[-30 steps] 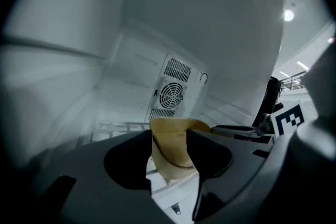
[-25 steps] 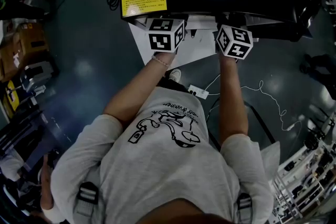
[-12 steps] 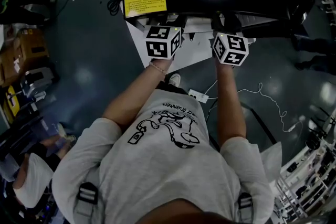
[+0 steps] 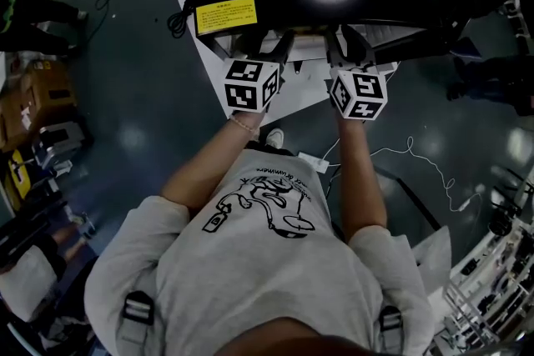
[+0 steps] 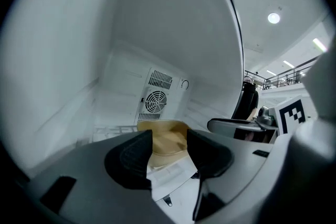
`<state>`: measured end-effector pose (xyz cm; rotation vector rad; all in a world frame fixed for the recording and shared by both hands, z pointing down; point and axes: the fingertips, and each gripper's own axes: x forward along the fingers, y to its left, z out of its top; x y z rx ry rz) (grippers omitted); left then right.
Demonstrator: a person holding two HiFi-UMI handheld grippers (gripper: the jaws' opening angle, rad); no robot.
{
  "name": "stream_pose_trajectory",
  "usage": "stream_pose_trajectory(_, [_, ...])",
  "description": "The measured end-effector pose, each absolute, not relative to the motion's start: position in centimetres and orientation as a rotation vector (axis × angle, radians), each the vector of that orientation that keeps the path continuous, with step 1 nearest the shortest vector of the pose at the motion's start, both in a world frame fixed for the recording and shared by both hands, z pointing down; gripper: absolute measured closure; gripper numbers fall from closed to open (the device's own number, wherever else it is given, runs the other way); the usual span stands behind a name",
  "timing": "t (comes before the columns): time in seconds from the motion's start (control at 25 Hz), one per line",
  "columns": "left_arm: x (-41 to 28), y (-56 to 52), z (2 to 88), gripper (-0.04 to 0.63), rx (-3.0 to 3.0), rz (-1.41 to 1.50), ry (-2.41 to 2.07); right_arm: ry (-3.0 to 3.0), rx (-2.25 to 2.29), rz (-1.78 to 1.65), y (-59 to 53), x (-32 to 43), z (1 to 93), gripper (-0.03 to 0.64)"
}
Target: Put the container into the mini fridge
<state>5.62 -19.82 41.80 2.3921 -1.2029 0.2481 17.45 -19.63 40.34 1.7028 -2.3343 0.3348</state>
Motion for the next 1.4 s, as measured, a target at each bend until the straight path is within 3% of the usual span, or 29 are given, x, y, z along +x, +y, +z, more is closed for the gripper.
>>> stream_pose_trajectory(1.4, [5.9, -9.0, 30.3, 0.394, 2.696, 0.075, -0.898, -2.550, 1.577, 0.259, -7.1, 11.8, 29.3, 0.482])
